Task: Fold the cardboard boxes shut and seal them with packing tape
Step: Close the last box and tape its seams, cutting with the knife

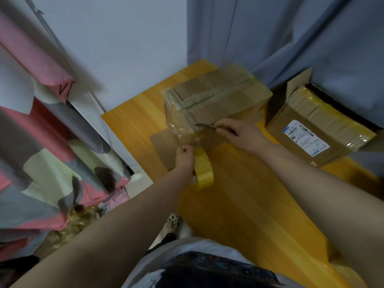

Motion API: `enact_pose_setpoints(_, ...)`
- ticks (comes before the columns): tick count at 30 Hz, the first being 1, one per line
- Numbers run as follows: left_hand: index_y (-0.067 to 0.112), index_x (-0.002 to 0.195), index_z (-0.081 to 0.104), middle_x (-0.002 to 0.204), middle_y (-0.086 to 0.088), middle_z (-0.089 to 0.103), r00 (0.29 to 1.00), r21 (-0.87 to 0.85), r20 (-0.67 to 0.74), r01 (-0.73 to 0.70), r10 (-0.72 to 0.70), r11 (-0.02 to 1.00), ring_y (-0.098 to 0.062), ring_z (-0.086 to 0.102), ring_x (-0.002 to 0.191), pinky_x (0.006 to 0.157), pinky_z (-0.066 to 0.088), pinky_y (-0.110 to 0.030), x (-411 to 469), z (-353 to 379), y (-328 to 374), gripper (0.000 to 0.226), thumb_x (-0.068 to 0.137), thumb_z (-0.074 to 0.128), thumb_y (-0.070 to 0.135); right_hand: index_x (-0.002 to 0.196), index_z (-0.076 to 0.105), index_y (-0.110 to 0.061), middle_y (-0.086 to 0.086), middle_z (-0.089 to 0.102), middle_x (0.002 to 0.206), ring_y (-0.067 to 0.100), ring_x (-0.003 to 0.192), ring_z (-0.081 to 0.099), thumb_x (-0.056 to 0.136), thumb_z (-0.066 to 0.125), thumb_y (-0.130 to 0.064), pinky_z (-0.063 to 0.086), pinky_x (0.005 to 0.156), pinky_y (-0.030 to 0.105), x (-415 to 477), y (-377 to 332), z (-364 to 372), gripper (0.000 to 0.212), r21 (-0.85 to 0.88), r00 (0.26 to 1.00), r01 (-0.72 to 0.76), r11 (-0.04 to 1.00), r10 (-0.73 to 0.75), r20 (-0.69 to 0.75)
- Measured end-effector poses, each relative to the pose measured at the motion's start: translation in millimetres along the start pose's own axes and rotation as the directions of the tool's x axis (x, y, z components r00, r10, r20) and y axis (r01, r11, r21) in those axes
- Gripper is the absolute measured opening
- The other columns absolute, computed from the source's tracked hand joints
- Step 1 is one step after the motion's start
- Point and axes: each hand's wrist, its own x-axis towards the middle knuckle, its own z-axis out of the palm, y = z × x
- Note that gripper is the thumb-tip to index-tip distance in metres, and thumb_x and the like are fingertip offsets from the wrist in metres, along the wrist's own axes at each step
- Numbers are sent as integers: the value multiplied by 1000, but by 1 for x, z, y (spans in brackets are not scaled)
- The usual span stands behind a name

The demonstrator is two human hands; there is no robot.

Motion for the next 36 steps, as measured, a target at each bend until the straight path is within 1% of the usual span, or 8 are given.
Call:
enact_pose_setpoints(8,26,81,50,87,-8,57,1000,-5,-20,4,-4,1000,-30,59,91,89,50,-58,-9,-3,6,15,95,51,23,123,58,-28,0,59,112,22,107,58,103,34,-31,48,70,34,4,-5,14,32,-543,991,128,830,-95,89)
enact_pose_setpoints(14,25,83,52,96,-12,60,999,19,-31,12,-11,1000,-38,60,104,90,50,-56,-10,-2,6,12,94,52,26,77,69,-14,4,59,67,23,56,59,62,80,2,26,45,20,8,-7,22,24,-681,957,228,696,-288,26)
enact_pose_setpoints(19,26,84,53,99,-14,60,999,14,-21,29,-29,999,-38,60,105,90,50,-56,-10,-3,8,11,94,51,29,109,65,-15,4,63,109,23,101,61,98,41,-13,39,56,27,-13,20,38,27,-639,970,23,769,138,201)
enact_pose_setpoints(25,22,79,51,96,-14,58,999,16,-30,24,-23,1000,-37,62,100,88,50,-58,-13,-5,7,15,93,51,26,118,64,-13,5,63,121,17,100,58,99,46,-22,37,64,21,-72,64,65,27,-384,782,-214,898,393,484)
enact_pose_setpoints(27,24,81,53,96,-14,60,999,35,-31,24,-23,999,-39,61,104,87,51,-58,-13,-4,7,11,91,53,26,128,57,-14,3,54,133,20,115,53,98,49,-26,40,83,21,-76,63,62,33,-338,807,-262,904,397,437)
enact_pose_setpoints(30,26,82,54,97,-14,61,999,31,-17,45,-45,998,-39,61,103,87,51,-57,-13,-3,8,8,90,54,24,129,57,-14,10,57,122,25,109,56,98,49,-31,43,87,30,-52,42,45,36,-203,983,-159,966,174,59)
enact_pose_setpoints(32,25,83,53,97,-13,60,999,18,-12,53,-53,998,-38,61,102,87,51,-57,-14,-3,8,9,92,52,23,131,55,-11,15,57,123,31,112,55,94,53,-27,44,90,37,-24,14,31,41,-131,980,55,990,-79,-183)
enact_pose_setpoints(36,25,84,54,106,-17,62,999,37,-27,47,-46,998,-39,60,104,88,51,-57,-14,-4,8,8,92,50,25,152,12,-12,8,9,159,21,146,8,92,56,-27,8,118,34,30,-30,19,76,-227,968,251,941,-241,72)
